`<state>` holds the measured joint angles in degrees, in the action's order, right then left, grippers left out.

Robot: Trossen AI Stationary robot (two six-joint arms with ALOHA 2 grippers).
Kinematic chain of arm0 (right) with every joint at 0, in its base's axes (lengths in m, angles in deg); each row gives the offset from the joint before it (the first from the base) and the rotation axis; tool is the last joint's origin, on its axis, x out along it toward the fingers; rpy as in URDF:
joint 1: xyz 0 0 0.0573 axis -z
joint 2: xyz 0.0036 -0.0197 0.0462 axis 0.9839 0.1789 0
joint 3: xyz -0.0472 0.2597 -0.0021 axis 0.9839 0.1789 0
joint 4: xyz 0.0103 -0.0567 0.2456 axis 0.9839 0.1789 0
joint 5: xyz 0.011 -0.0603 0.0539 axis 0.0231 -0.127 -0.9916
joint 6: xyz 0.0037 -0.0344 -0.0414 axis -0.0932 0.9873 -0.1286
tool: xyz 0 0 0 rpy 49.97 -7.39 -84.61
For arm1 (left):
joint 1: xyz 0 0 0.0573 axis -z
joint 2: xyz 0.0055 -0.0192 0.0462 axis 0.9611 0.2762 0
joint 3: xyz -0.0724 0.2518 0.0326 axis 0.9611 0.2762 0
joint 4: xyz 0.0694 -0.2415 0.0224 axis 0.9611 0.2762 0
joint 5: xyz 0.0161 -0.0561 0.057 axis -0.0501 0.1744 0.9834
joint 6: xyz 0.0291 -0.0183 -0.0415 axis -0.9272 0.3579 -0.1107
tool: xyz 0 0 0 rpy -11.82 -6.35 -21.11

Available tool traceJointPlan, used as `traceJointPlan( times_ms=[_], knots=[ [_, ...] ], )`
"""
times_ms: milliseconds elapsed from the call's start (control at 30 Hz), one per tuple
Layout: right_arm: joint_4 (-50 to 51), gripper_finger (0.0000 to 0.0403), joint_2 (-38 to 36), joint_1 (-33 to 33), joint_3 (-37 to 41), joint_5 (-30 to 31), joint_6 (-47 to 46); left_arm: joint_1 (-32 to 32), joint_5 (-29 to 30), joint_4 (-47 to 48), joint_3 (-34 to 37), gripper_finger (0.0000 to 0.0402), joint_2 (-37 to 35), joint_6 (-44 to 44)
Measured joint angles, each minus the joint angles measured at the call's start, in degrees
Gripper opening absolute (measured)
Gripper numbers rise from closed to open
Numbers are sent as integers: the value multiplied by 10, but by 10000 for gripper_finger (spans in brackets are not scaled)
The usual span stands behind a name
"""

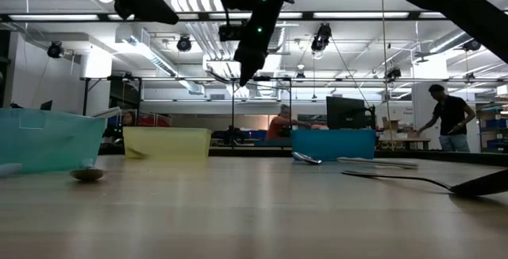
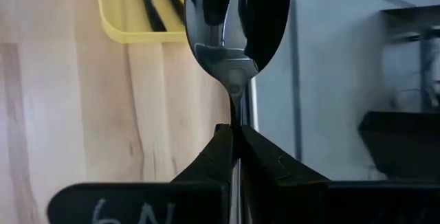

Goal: Sort silverware by color (type)
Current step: Put the black spoon into the yellow bin

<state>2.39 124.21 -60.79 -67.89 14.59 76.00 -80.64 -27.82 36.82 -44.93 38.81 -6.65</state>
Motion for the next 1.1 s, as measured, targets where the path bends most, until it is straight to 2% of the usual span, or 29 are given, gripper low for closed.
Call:
traceJointPlan(
  times_ms=[233, 400, 500, 667, 767, 900, 1100],
  knots=[
    [5, 9, -9, -41, 2, 90, -11, -35, 10, -31, 16, 156, 31, 32],
    [44, 9, -18, -76, 5, 163, -26, -59, 9, -100, 68, 199, 39, 49],
    [71, 9, -22, -96, 5, 182, -44, -61, -3, -163, 108, 215, 40, 50],
    [76, 9, -22, -136, 5, 186, -45, -68, -77, -318, 169, 221, 48, 38],
    [73, 9, -21, -160, 5, 235, -36, -75, -104, -376, 189, 219, 56, 54],
    [72, 9, -21, -182, 5, 274, -35, -81, -109, -397, 196, 217, 66, 90],
    [63, 9, -21, -196, 5, 287, -23, -80, -190, -451, 196, 217, 95, 120]
  ],
)
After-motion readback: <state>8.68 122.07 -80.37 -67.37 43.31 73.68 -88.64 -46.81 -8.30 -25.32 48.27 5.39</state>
